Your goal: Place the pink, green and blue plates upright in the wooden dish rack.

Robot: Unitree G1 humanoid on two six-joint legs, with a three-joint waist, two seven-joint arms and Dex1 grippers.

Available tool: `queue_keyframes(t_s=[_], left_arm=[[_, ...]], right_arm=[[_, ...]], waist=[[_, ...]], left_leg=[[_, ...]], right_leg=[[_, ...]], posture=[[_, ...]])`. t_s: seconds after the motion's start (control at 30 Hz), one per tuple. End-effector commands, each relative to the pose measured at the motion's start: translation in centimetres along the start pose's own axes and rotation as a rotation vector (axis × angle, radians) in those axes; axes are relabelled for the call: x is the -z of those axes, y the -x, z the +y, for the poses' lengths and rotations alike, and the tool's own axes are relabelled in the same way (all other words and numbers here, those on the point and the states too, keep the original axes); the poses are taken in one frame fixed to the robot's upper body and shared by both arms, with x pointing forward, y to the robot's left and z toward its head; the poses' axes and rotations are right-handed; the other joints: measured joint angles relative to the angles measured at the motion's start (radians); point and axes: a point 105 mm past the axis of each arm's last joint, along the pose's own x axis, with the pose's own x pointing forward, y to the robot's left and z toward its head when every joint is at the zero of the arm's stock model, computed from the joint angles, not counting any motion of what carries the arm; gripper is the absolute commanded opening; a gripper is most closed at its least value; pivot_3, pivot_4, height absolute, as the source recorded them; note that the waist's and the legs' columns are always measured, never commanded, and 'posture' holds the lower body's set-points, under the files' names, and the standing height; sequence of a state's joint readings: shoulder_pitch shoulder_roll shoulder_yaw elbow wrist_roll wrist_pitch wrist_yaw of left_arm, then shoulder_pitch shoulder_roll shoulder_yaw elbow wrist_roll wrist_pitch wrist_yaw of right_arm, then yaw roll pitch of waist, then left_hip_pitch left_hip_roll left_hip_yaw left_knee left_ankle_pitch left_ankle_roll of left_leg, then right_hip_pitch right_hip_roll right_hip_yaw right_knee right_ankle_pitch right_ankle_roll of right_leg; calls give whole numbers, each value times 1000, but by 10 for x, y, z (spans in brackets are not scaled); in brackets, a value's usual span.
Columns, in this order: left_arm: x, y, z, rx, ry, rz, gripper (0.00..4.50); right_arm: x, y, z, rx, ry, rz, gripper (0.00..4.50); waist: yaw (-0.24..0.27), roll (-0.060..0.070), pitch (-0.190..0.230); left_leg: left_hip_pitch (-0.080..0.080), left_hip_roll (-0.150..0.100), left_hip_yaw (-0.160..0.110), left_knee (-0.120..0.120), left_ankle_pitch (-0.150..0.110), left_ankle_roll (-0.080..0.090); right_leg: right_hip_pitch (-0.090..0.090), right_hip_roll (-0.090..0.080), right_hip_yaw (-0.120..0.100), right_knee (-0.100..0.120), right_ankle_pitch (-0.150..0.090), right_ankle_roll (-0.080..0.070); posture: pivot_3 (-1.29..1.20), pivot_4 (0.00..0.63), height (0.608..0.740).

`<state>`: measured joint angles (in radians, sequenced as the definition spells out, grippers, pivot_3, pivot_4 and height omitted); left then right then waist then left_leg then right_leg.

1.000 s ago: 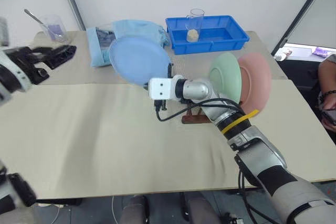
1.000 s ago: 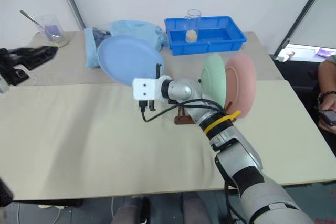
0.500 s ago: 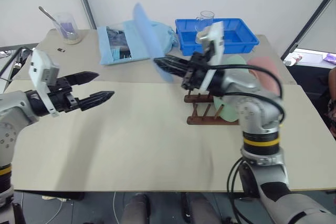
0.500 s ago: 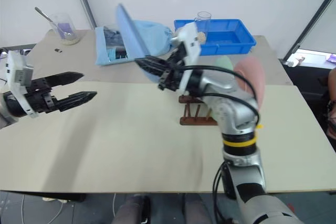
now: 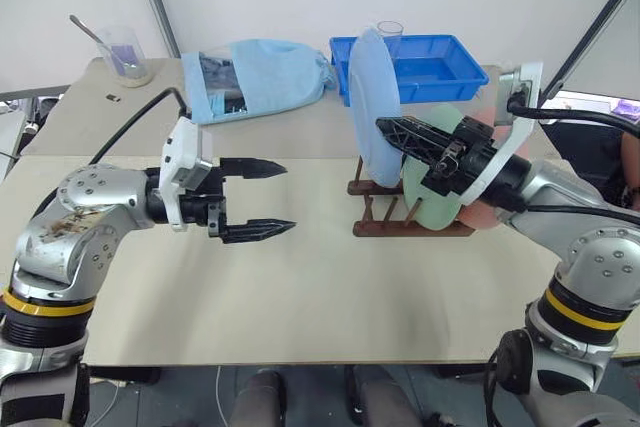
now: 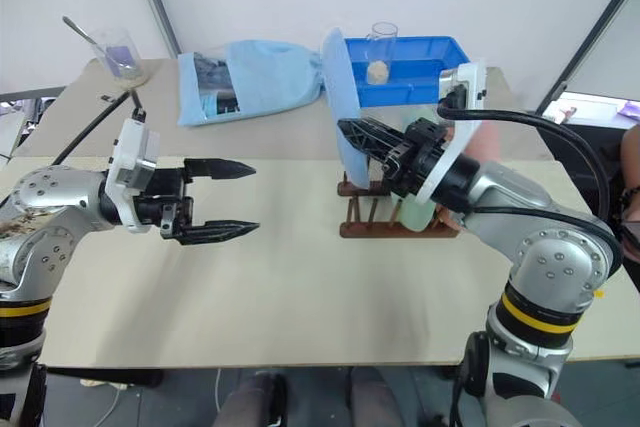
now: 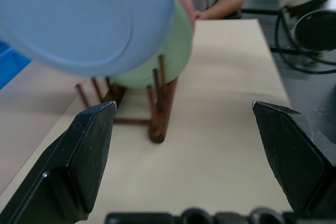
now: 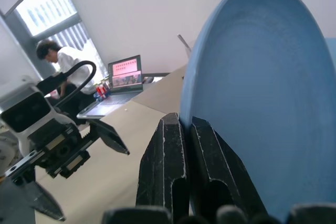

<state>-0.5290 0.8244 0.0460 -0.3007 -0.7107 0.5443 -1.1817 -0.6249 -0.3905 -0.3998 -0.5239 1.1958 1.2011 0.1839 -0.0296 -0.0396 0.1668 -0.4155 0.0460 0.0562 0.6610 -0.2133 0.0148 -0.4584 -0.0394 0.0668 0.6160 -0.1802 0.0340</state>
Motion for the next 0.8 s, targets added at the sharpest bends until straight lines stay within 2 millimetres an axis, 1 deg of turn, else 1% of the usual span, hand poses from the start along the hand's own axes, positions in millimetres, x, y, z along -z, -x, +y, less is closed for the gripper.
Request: queue_keyframes(t_s=[0.03,0.23,0.53,0.6,0.67,0.8], left_arm=[[-17,-2,-4,48,-51,-29,4447],[-17,-2,-2,59,-62,-25,4447],[-16,-3,0,48,-73,-28,4447],[-15,-3,0,46,-74,-27,4500],[-14,-3,-1,44,-73,-25,4500],[-8,-1,0,27,-62,-8,4500]], right_arm=[[-6,9,3,20,9,-18,0],[-2,13,-4,60,-93,3,0],[5,9,-20,144,-132,63,0],[5,8,-22,158,-132,60,765],[2,7,-21,159,-123,50,1419],[-14,6,-19,163,-33,8,2794]], waist=[[-1,0,0],[-11,0,0],[-12,0,0],[-12,0,0],[-12,0,0],[-14,0,0]], left_leg=[[0,0,0,0,0,0],[0,0,-1,0,0,0],[0,-1,-1,0,1,1],[0,-1,-1,0,1,1],[0,-1,-1,0,1,1],[0,-1,-1,0,1,1]], right_leg=[[0,0,0,0,0,0],[1,0,1,0,0,0],[1,0,1,-1,0,2],[1,0,1,-1,0,2],[1,0,1,-2,0,2],[1,0,1,-2,0,2]], posture=[[0,150,737],[0,150,737],[0,150,737],[0,150,737],[0,150,737],[0,150,737]])
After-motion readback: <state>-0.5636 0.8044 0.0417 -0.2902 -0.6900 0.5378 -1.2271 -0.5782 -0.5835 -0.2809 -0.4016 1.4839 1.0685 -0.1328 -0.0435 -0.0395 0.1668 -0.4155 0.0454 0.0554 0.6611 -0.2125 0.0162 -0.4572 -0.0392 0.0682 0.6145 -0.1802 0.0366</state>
